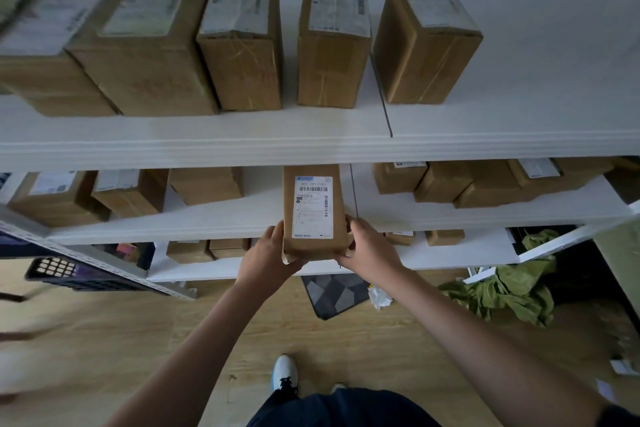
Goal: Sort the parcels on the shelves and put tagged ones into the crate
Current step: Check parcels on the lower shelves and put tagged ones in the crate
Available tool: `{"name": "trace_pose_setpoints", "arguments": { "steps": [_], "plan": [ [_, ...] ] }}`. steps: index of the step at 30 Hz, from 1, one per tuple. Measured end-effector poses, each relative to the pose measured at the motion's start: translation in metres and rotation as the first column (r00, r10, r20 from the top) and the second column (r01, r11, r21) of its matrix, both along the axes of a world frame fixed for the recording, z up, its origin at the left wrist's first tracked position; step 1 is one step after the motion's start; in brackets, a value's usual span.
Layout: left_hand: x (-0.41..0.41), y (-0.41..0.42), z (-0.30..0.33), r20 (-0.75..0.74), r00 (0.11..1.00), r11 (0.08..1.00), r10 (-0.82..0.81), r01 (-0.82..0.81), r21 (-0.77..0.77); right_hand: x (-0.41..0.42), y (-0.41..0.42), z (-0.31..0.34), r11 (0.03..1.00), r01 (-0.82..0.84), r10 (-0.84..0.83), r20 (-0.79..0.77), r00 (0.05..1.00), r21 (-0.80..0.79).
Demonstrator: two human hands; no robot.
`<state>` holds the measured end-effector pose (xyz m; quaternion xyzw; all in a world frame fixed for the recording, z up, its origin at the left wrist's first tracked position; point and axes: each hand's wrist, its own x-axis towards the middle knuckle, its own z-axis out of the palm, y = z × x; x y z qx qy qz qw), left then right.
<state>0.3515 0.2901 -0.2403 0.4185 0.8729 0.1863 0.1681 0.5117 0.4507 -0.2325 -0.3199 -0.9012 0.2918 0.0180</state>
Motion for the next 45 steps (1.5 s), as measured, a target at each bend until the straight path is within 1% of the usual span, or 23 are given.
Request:
{"name": "trace_pose_setpoints", "arguments": {
  "steps": [2,5,11,15,18,20,22,24,29,31,35,39,43,45],
  "plan": [
    [-0.015,0.000,-0.003,0.027,1.000,0.999,0.001,0.000,-0.035,-0.016,0.003,-0.003,0.999,0.001,-0.001,0.003,1.000,-0.049],
    [-0.038,0.006,-0.008,0.006,1.000,0.998,-0.016,0.016,-0.066,-0.037,0.011,-0.008,0.995,0.046,-0.045,0.012,0.999,-0.085],
    [-0.079,0.022,-0.016,-0.019,0.999,0.998,0.050,-0.050,-0.049,-0.076,0.022,-0.010,0.994,0.093,-0.089,0.058,0.994,-0.053],
    [-0.099,0.032,-0.022,-0.016,0.997,0.986,0.077,-0.078,-0.147,-0.102,0.029,-0.008,0.995,0.097,-0.096,0.043,0.994,-0.020],
    [-0.098,0.034,-0.022,-0.029,0.992,0.970,0.123,-0.127,-0.209,-0.104,0.036,-0.004,0.997,0.079,-0.080,0.028,0.996,0.010],
    [-0.089,0.031,-0.024,-0.053,0.993,0.958,0.103,-0.113,-0.265,-0.092,0.040,-0.004,0.997,0.075,-0.075,0.029,0.997,0.009],
    [-0.071,0.028,-0.029,-0.068,0.996,0.954,0.065,-0.081,-0.290,-0.069,0.047,-0.009,0.997,0.077,-0.077,0.043,0.996,0.000],
    [-0.052,0.030,-0.031,-0.074,0.997,0.962,0.037,-0.055,-0.266,-0.040,0.057,-0.015,0.995,0.103,-0.103,0.056,0.993,0.002],
    [-0.002,0.063,-0.025,-0.044,0.999,0.986,-0.024,0.017,-0.164,0.026,0.095,-0.016,0.968,0.248,-0.245,0.066,0.967,-0.043],
    [0.018,0.085,-0.020,-0.031,0.997,0.990,-0.069,0.064,-0.128,0.041,0.112,-0.014,0.953,0.297,-0.295,0.058,0.954,-0.050],
    [0.047,0.133,-0.015,0.003,0.997,0.996,-0.081,0.081,-0.048,0.058,0.143,-0.012,0.921,0.372,-0.367,0.062,0.928,-0.115],
    [0.059,0.175,-0.017,0.040,0.998,0.999,-0.046,0.046,0.002,0.059,0.165,-0.013,0.921,0.354,-0.348,0.063,0.935,-0.164],
    [0.062,0.208,-0.014,0.075,0.997,1.000,0.020,-0.020,-0.007,0.051,0.179,-0.008,0.934,0.340,-0.339,0.031,0.940,-0.112],
    [0.063,0.220,-0.014,0.091,0.995,0.999,0.041,-0.041,0.003,0.045,0.187,-0.008,0.931,0.343,-0.341,0.041,0.939,-0.122]
  ]
}}
